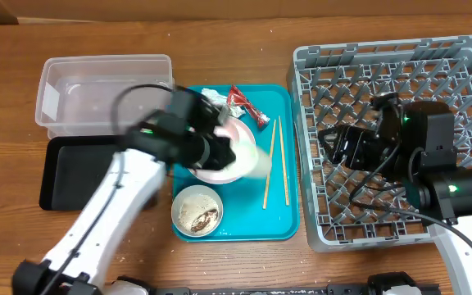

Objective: Sort waste into correct bins and load items into the dishwasher
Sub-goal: 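Grasp the white cup on the teal tray with the left gripper, then hand the white cup from the left gripper to the right gripper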

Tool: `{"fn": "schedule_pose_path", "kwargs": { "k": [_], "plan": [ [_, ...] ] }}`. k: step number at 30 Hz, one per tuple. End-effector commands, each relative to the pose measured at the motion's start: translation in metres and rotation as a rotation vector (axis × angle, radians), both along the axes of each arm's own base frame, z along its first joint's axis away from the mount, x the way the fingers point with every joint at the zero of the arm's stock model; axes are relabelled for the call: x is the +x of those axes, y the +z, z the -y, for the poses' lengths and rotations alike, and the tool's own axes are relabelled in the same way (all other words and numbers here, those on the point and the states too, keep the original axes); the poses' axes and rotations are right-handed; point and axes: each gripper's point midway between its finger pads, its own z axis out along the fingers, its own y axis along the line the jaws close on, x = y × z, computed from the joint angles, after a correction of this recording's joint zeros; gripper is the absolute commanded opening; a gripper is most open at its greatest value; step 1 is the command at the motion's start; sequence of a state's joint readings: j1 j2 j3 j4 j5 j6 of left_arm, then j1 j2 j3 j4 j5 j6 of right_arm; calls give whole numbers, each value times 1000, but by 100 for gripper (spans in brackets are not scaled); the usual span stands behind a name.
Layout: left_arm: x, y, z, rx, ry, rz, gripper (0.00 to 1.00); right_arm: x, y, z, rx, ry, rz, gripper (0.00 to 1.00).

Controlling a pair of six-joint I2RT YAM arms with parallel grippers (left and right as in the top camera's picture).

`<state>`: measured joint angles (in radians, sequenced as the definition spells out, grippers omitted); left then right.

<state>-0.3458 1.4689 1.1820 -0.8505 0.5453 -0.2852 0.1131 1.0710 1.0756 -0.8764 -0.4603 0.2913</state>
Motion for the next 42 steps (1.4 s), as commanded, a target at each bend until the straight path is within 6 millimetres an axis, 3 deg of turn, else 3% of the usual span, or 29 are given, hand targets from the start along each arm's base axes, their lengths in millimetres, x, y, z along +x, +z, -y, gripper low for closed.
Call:
{"fn": "schedule_pose_path", "kwargs": {
  "k": [1, 5, 10, 13, 21, 28, 32, 34, 35, 38, 42],
  "plan": [
    [-13, 70, 17, -478, -170, -20, 4, -22, 35, -42, 125, 305, 124, 79],
    [-18, 106, 8, -721, -237, -19, 4, -34, 52, -65, 207, 473, 204, 79],
    [-28, 126, 11, -834, -296, -35, 4, -44, 78, -87, 312, 638, 316, 84],
    [-33, 135, 13, -889, -333, -36, 4, -46, 80, -99, 325, 680, 332, 86],
    [-34, 131, 17, -864, -337, -36, 4, -54, 94, -131, 351, 769, 397, 83],
    [-37, 126, 24, -832, -350, -39, 4, -54, 97, -135, 362, 763, 397, 59],
    [-33, 125, 25, -819, -355, -8, 4, -56, 94, -134, 364, 763, 377, 59],
    [-31, 126, 25, -818, -353, -7, 4, -56, 94, -134, 364, 763, 372, 80],
    [-31, 126, 25, -819, -355, -2, 4, -56, 94, -134, 364, 762, 372, 84],
    [-30, 127, 26, -819, -354, -4, 4, -56, 94, -134, 364, 763, 372, 85],
    [-30, 127, 26, -819, -355, 0, 4, -56, 94, -134, 364, 763, 372, 72]
  ]
}}
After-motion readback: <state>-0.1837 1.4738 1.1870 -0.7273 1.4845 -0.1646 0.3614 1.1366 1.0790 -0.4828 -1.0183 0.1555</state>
